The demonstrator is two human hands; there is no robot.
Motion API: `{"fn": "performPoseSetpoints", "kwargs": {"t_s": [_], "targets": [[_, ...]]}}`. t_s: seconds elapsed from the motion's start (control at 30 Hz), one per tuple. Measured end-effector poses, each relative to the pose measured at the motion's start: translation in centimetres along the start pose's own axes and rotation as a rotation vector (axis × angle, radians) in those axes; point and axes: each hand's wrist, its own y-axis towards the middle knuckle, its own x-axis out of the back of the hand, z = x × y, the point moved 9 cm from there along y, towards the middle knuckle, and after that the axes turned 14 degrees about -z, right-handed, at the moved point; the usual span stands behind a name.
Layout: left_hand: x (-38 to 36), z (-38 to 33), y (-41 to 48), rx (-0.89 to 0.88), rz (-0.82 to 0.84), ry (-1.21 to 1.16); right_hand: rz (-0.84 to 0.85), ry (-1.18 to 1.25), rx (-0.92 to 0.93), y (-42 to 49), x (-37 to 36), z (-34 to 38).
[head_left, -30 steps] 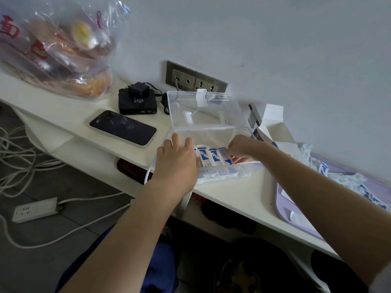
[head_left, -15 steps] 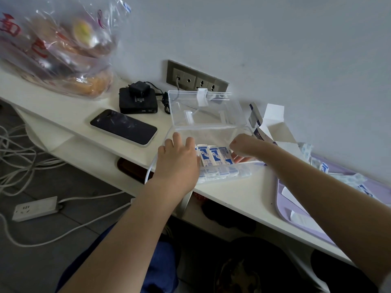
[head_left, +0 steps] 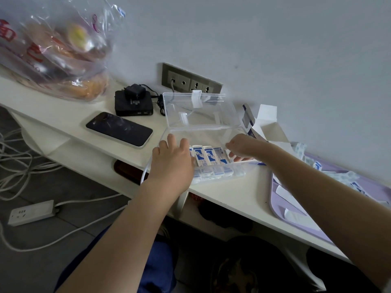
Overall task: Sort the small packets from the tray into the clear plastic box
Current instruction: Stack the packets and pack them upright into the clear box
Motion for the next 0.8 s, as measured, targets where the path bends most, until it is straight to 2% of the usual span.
{"fn": "performPoseSetpoints", "kwargs": {"t_s": [0.07,0.13,0.27,0.4,0.53,0.63,0.8], "targets": [[0.6,0.0,0.0,0.009,-0.058,0.035,-0.078,-0.061,0.066,-1.2,1.2,0.4],[2.0,-0.6,0.0,-0.004,-0.165,0.073,-0.237,-0.17,0.22,-2.9,2.8,1.2],[3.0,-3.5,-0.7,-0.091,-0.255,0.064,-0.456,-0.177,0.345,-5.2,4.4,0.4],[1.5,-7.0,-1.8,-0.18,-0.196,0.083,-0.468,-0.189,0.476,-7.4,4.4,-1.4],[0.0,-9.6,-2.4,-0.224,-0.132,0.121,-0.379,-0.178,0.595,-9.1,4.0,-3.2],[-0.7,-10.7,-2.5,-0.217,-0.103,0.103,-0.347,-0.18,0.629,-10.0,3.9,-4.0],[-0.6,-11.2,-2.2,-0.198,-0.107,0.002,-0.42,-0.078,0.634,-10.1,4.7,-3.1]]}}
